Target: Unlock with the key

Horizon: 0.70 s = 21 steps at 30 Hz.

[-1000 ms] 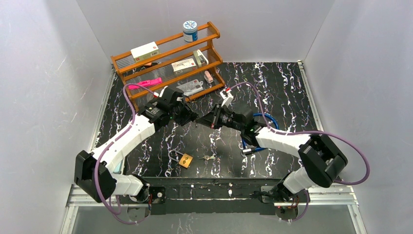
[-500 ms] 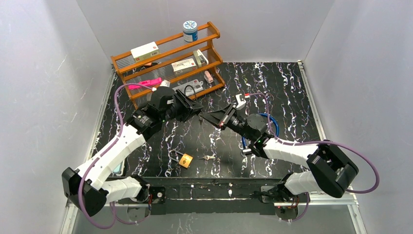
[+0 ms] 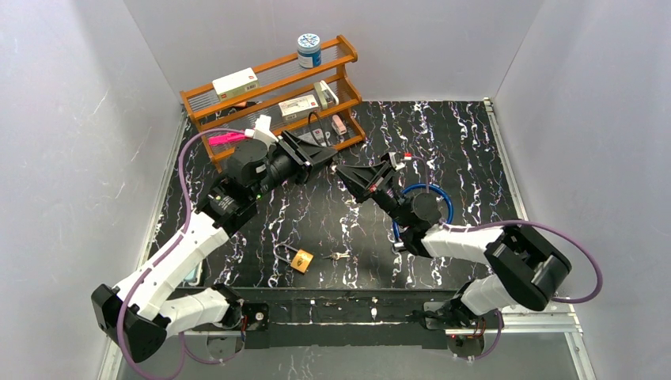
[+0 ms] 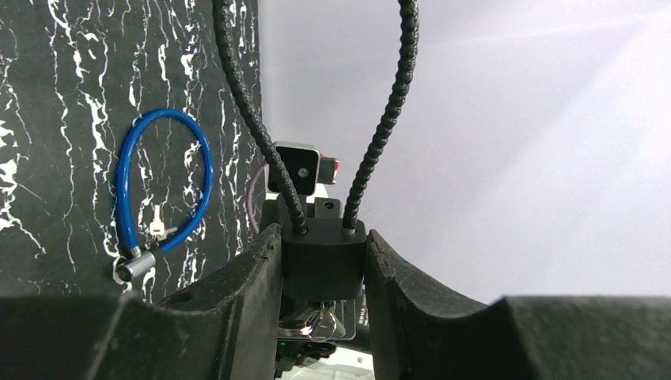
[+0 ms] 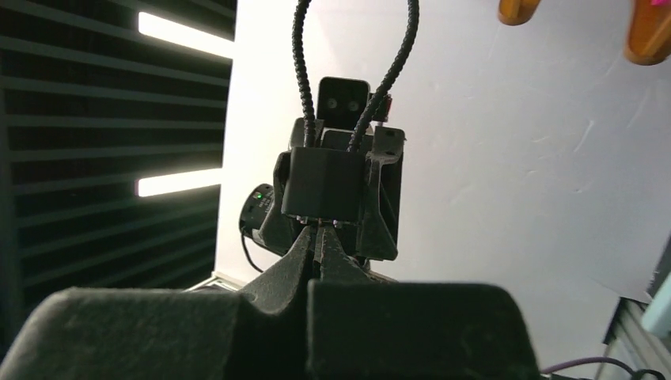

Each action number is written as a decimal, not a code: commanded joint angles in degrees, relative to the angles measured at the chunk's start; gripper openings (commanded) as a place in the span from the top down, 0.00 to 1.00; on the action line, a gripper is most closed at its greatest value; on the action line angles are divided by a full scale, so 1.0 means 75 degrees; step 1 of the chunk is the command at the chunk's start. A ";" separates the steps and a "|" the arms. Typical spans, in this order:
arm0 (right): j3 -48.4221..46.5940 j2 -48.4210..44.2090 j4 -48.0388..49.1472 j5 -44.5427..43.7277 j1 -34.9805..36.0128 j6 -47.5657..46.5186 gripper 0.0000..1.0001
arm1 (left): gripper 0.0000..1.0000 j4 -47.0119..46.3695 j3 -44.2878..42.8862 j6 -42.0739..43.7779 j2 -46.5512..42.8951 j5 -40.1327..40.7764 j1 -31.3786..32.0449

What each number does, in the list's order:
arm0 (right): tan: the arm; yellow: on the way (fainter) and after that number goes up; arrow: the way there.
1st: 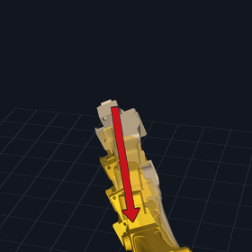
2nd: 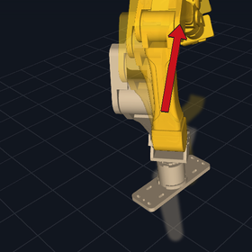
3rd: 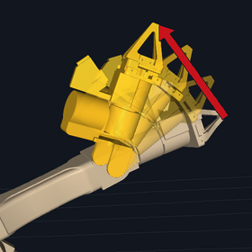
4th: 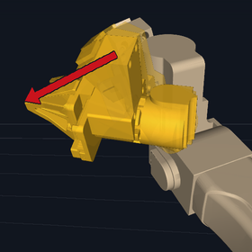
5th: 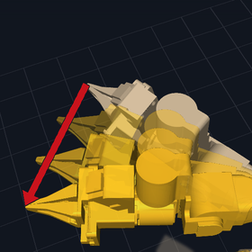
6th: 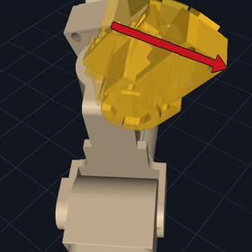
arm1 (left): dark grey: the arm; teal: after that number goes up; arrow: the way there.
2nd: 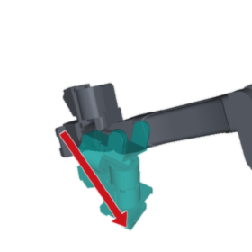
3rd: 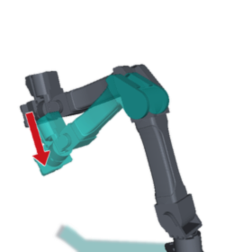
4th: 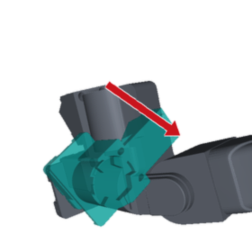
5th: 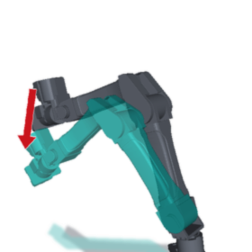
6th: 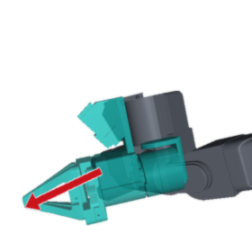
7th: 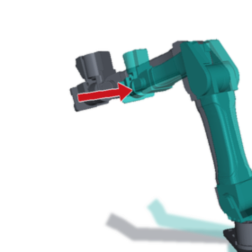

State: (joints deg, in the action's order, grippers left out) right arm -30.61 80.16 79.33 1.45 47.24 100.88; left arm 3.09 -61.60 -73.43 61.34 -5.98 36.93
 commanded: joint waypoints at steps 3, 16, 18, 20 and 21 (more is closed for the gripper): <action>-0.0289 0.0454 0.1084 -0.0347 0.0063 0.0811 0.99 | 1.00 -0.1004 -0.0165 -0.0263 -0.0147 -0.0390 0.0054; 0.0942 -0.2480 -0.3486 0.1170 -0.0935 -0.2754 0.26 | 1.00 0.0243 -0.0602 0.2452 -0.0259 0.1368 0.0051; 0.0587 -0.3443 -0.5186 0.0898 -0.0956 -0.4010 0.25 | 1.00 -0.0462 -0.0263 0.3203 -0.0386 0.1204 0.0052; -0.0067 -0.3992 -0.7063 0.0510 -0.0961 -0.5412 0.24 | 1.00 -0.1512 0.0265 0.4001 -0.0567 0.0856 0.0045; -0.0388 -0.4167 -0.7865 0.0288 -0.0959 -0.5954 0.24 | 1.00 -0.1962 0.0501 0.4466 -0.0634 0.0393 0.0045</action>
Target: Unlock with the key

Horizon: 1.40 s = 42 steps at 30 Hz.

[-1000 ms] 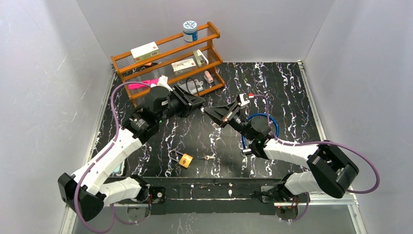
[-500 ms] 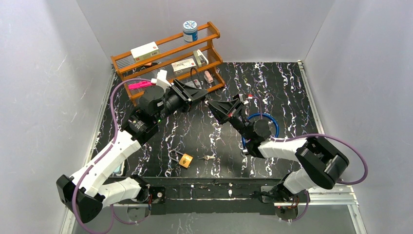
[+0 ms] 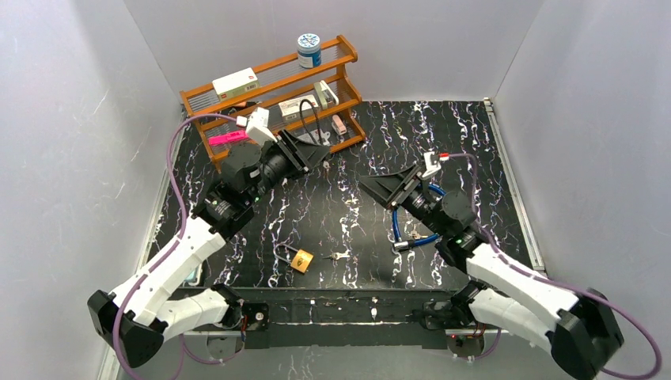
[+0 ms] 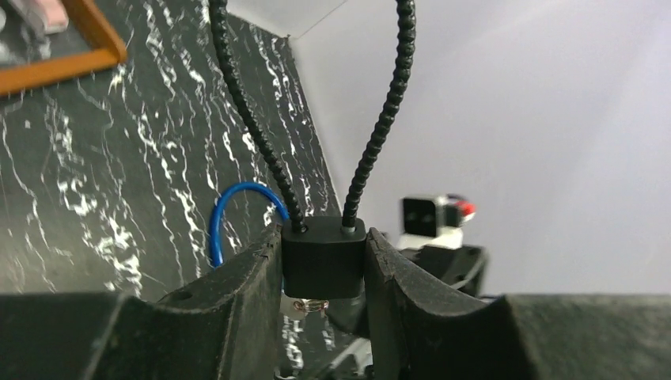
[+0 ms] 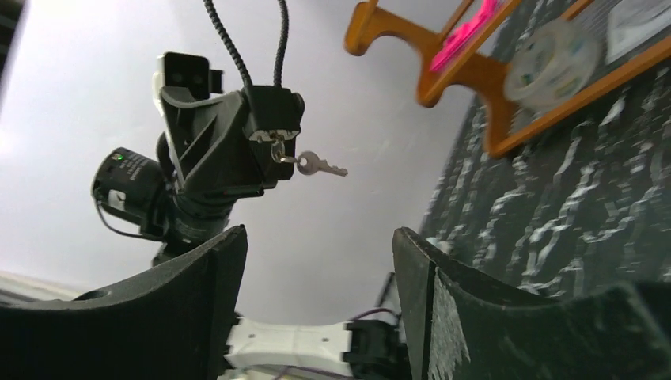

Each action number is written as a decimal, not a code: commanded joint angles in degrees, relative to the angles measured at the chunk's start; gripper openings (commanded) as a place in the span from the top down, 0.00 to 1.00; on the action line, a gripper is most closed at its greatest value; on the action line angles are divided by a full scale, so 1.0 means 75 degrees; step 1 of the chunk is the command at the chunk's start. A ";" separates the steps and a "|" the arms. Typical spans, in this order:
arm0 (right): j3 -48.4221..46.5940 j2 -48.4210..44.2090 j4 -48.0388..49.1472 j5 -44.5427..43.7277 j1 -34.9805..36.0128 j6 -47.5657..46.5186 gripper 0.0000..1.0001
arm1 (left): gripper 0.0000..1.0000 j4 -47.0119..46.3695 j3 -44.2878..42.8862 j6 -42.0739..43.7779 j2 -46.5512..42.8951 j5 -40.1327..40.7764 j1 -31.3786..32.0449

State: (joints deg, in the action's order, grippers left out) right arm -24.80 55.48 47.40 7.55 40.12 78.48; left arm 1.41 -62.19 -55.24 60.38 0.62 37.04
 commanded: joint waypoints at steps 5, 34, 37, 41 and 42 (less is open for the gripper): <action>-0.2711 -0.1126 -0.5802 -0.1278 -0.0024 -0.4980 0.25 | 1.00 -0.3121 0.1202 0.4383 -0.0563 -0.1960 0.0039; -0.4582 -0.0616 -0.5254 0.1949 -0.0019 -0.8637 0.32 | 1.00 -0.3903 0.1204 0.8474 -0.0389 -0.6675 0.0042; -0.4653 -0.0386 -0.4888 0.2266 -0.0015 -0.8456 0.32 | 1.00 -0.3902 0.1188 0.8358 -0.0364 -0.6675 0.0042; -0.4901 -0.0122 -0.5169 0.2372 -0.0018 -0.8416 0.44 | 1.00 -0.3969 0.1078 0.7873 -0.0303 -0.5952 0.0042; -0.4841 -0.0165 -0.5265 0.2263 -0.0017 -0.8457 0.45 | 1.00 -0.3986 0.1024 0.7493 -0.0263 -0.5533 0.0053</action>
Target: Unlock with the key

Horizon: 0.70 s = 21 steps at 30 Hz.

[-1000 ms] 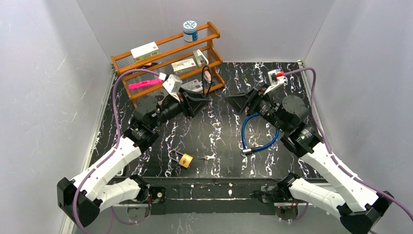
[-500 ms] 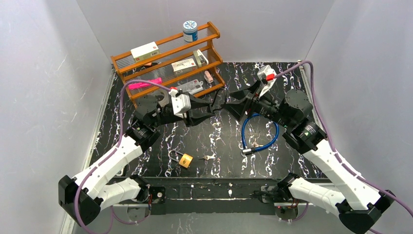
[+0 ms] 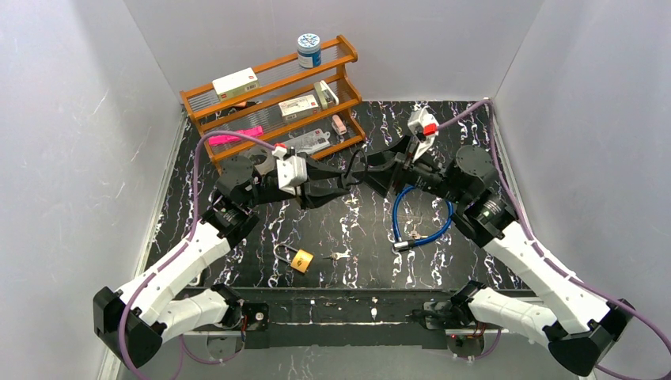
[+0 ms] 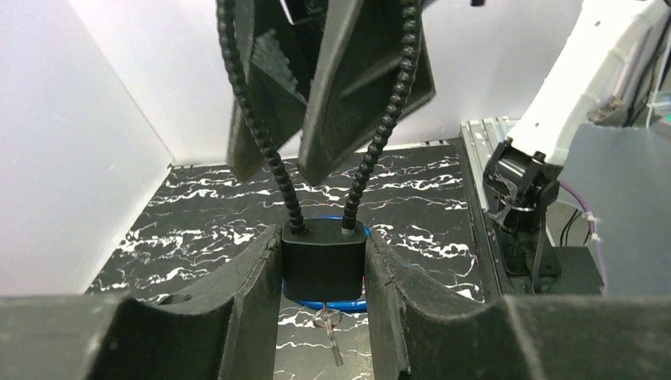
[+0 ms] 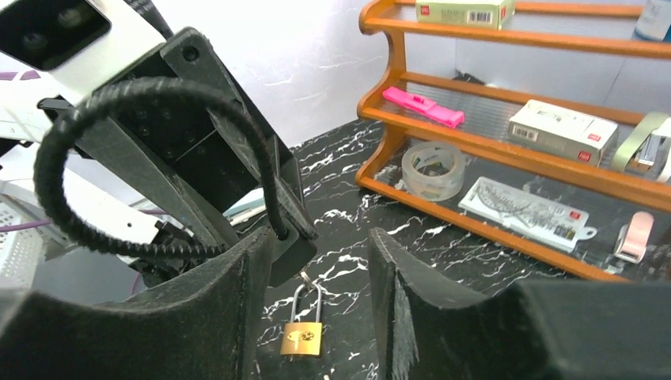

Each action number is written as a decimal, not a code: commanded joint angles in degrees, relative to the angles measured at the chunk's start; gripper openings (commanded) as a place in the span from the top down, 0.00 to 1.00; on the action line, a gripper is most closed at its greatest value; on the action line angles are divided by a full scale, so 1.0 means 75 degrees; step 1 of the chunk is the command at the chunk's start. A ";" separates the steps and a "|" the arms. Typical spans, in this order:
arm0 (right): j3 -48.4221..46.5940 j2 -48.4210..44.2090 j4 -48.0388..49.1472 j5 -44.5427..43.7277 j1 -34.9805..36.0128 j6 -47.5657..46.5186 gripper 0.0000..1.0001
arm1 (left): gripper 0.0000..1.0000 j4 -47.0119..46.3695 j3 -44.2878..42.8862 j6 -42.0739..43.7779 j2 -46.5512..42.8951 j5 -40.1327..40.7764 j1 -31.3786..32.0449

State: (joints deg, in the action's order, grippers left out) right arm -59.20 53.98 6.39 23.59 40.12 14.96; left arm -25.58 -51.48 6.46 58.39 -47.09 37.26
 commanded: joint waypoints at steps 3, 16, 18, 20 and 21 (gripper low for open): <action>0.0356 -0.0332 0.0355 -0.0471 -0.0023 0.0104 0.45 | 1.00 -0.0286 -0.0510 -0.1679 0.0018 0.2021 0.0025; 0.0236 0.0469 0.1938 -0.0676 -0.0007 0.1482 0.27 | 1.00 -0.0447 -0.0031 -0.2395 -0.0152 0.2699 0.0025; 0.0192 0.0657 0.2190 -0.0652 0.0010 0.1682 0.29 | 1.00 -0.0444 -0.0049 -0.2435 -0.0114 0.2737 0.0025; 0.0218 0.0725 0.2478 -0.0798 0.0023 0.1856 0.31 | 1.00 -0.0445 -0.0061 -0.2471 -0.0078 0.2657 0.0025; 0.0218 0.0744 0.2573 -0.0922 0.0036 0.1905 0.33 | 1.00 -0.0436 -0.0049 -0.2480 -0.0056 0.2567 0.0025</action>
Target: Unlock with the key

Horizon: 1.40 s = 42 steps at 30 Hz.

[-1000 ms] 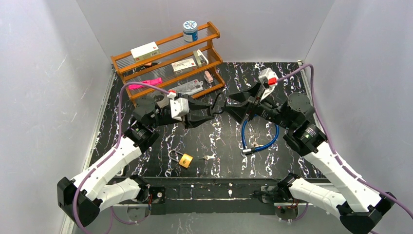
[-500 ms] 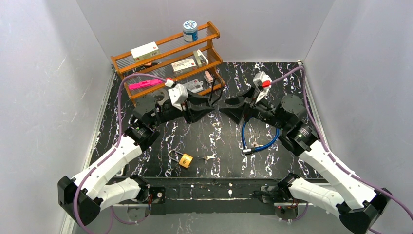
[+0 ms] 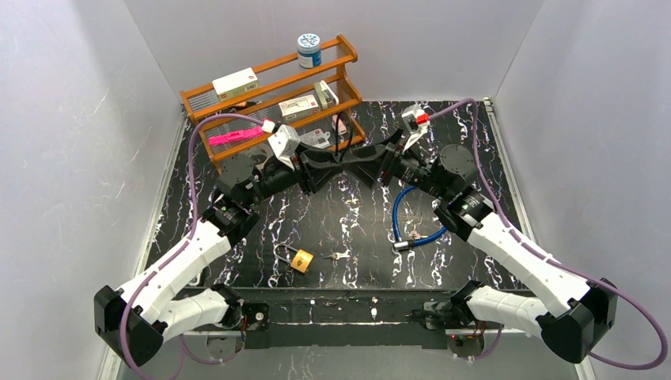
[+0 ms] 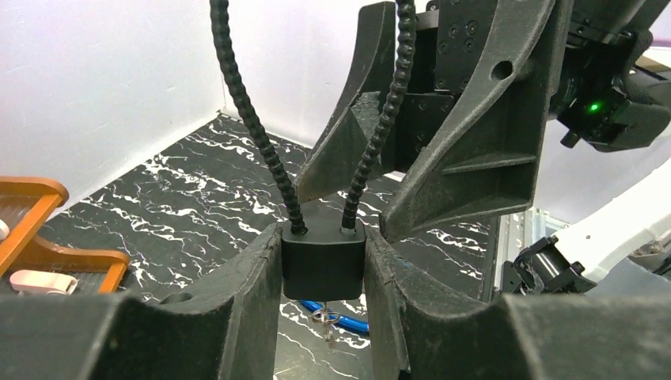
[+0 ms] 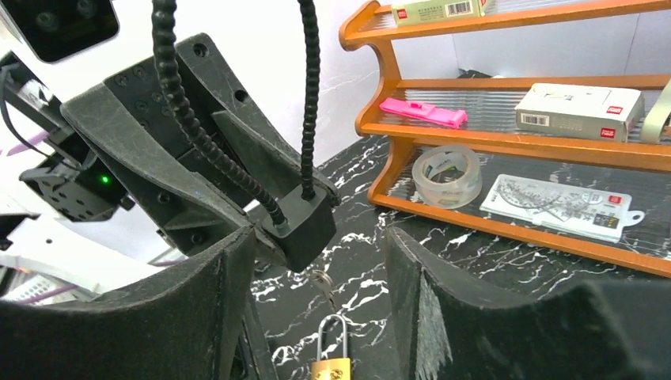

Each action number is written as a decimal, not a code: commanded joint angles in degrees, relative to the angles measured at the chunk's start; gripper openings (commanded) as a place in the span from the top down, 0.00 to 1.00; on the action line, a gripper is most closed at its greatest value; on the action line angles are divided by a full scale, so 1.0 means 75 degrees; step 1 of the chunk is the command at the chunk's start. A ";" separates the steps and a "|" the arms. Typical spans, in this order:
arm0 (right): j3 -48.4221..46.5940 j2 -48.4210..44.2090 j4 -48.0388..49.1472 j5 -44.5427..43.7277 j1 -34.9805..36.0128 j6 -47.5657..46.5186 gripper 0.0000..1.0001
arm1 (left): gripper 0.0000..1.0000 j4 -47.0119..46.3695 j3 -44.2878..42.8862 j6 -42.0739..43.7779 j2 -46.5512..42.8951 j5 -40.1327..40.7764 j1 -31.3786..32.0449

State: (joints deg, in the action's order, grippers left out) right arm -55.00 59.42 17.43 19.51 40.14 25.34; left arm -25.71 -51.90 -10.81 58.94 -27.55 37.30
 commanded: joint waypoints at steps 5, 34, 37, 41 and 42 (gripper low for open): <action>-0.0530 0.0209 0.1334 -0.0627 0.0033 0.0547 0.47 | 1.00 -0.0189 0.0076 -0.0165 -0.0087 -0.0217 0.0019; -0.0242 -0.1514 -0.1816 -0.4904 0.0038 0.0781 0.34 | 1.00 0.3364 -0.0103 0.0469 0.0175 0.0737 0.0016; -0.0138 -0.1987 -0.2835 -0.6055 0.0037 0.1079 0.32 | 1.00 0.3388 -0.0204 0.0054 0.0467 0.1007 0.0018; -0.0123 -0.2537 -0.3501 -0.6894 0.0034 0.1186 0.32 | 1.00 0.3384 -0.0172 -0.0316 0.0871 0.1458 0.0018; -0.0136 -0.2639 -0.3564 -0.6959 0.0032 0.1139 0.32 | 1.00 0.3382 -0.0161 -0.0391 0.0989 0.1557 0.0019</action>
State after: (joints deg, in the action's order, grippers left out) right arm -56.14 42.30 -3.09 -22.81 40.51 32.60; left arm -0.99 -50.85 -10.22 64.58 -20.12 37.26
